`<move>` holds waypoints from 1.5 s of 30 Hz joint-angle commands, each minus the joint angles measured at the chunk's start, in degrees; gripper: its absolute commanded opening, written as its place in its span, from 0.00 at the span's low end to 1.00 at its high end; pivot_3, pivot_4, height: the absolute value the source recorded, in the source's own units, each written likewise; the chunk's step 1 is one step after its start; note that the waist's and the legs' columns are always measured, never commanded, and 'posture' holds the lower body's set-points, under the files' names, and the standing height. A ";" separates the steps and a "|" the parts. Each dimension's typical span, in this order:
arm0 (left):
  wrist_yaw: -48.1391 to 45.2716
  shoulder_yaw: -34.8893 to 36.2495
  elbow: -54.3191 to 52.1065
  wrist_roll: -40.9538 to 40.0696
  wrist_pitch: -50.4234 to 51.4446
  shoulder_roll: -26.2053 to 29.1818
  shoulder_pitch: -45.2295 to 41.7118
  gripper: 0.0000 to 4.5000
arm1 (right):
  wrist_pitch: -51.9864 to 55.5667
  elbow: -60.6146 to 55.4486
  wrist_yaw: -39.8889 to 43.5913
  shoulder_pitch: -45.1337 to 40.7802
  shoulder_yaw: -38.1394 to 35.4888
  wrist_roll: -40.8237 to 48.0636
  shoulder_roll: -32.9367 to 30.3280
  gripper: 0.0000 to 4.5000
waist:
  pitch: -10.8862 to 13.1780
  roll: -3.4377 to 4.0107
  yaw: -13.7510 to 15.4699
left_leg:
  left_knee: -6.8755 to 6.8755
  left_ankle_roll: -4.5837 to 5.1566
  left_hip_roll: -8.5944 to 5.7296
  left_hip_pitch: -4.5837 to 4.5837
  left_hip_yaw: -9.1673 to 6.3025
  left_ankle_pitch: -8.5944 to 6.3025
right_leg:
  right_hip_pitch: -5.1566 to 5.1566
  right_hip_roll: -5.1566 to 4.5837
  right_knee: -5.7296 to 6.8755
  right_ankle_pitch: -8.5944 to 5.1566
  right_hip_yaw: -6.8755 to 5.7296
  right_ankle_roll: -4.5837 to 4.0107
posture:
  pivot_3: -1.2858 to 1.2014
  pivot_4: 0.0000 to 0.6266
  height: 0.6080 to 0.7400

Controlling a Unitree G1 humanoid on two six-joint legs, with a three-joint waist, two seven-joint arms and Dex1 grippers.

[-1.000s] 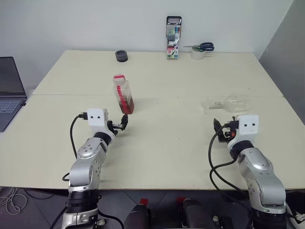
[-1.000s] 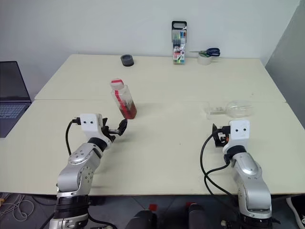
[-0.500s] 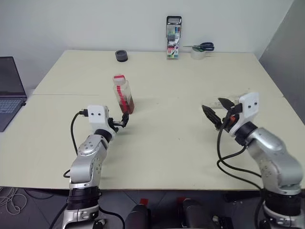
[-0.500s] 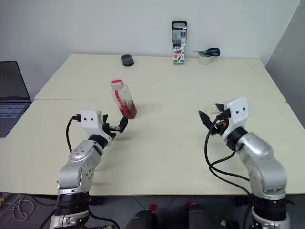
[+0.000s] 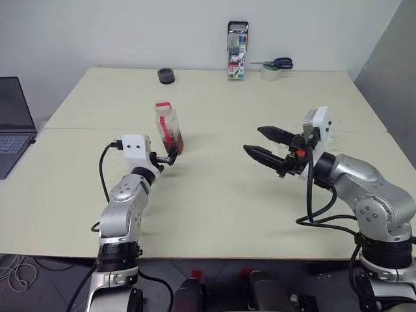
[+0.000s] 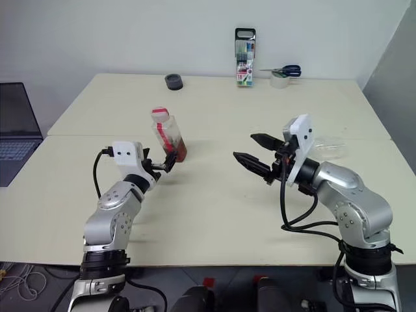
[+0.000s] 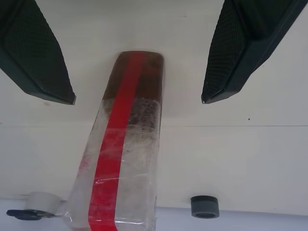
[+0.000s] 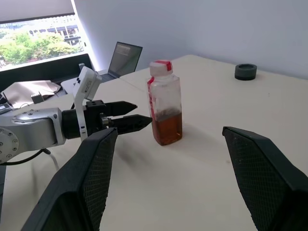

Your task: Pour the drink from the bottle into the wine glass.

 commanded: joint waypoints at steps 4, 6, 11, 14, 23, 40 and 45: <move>-1.00 -0.12 2.49 0.38 -2.75 0.30 -3.92 0.99 | -0.46 -2.24 -1.22 -0.82 -0.75 2.12 0.34 0.83 | 0.00 0.00 0.00 | 0.00 0.00 0.00 0.00 0.00 0.00 | 0.00 0.00 0.00 0.00 0.00 0.00 | 0.52 0.24 1.00; -1.39 -0.18 4.18 0.57 -3.39 0.44 -5.41 0.99 | -0.36 -2.69 -1.91 -0.86 -0.86 2.65 0.56 0.83 | 0.00 0.00 0.00 | 0.00 0.00 0.00 0.00 0.00 0.00 | 0.00 0.00 0.01 0.00 -0.01 0.00 | 0.52 0.24 1.00; -2.74 -0.58 9.32 1.26 -5.56 0.80 -9.30 0.99 | 0.18 -3.33 -3.58 -1.47 -1.24 4.40 0.87 0.83 | 0.00 0.00 0.00 | 0.01 0.00 -0.01 -0.01 0.00 0.00 | 0.00 -0.01 0.00 0.00 0.00 0.00 | 0.52 0.24 1.00; -3.61 -0.79 13.20 1.86 -7.52 0.91 -12.06 0.99 | 0.22 -3.39 -4.37 -1.79 -1.39 5.27 0.73 0.83 | 0.00 0.00 -0.01 | 0.00 0.00 -0.01 -0.01 0.00 0.00 | 0.00 -0.01 0.00 0.00 -0.01 0.00 | 0.52 0.24 1.00; -5.01 -1.05 25.04 3.80 -14.15 1.96 -19.94 0.99 | 0.48 -4.12 -5.95 -2.22 -1.39 6.80 0.43 0.83 | 0.00 0.00 -0.07 | 0.00 0.00 -0.02 -0.02 0.00 0.00 | -0.03 -0.03 0.00 0.00 -0.01 0.00 | 0.52 0.24 1.00; -5.66 -0.94 29.16 4.20 -17.56 1.41 -22.98 0.99 | -0.20 -4.46 -7.61 -0.94 -1.16 7.46 0.00 0.83 | 0.00 -0.01 -0.07 | 0.00 0.00 -0.04 -0.04 -0.01 0.00 | -0.05 -0.05 0.00 0.00 -0.02 0.01 | 0.52 0.24 1.00; -5.79 -0.95 29.56 4.36 -17.70 1.59 -22.86 0.99 | -0.73 -4.06 -7.57 -0.48 -1.00 6.89 0.13 0.83 | 0.00 -0.01 -0.07 | 0.00 0.00 -0.04 -0.05 -0.01 0.00 | -0.05 -0.05 0.01 0.00 -0.02 0.01 | 0.52 0.24 1.00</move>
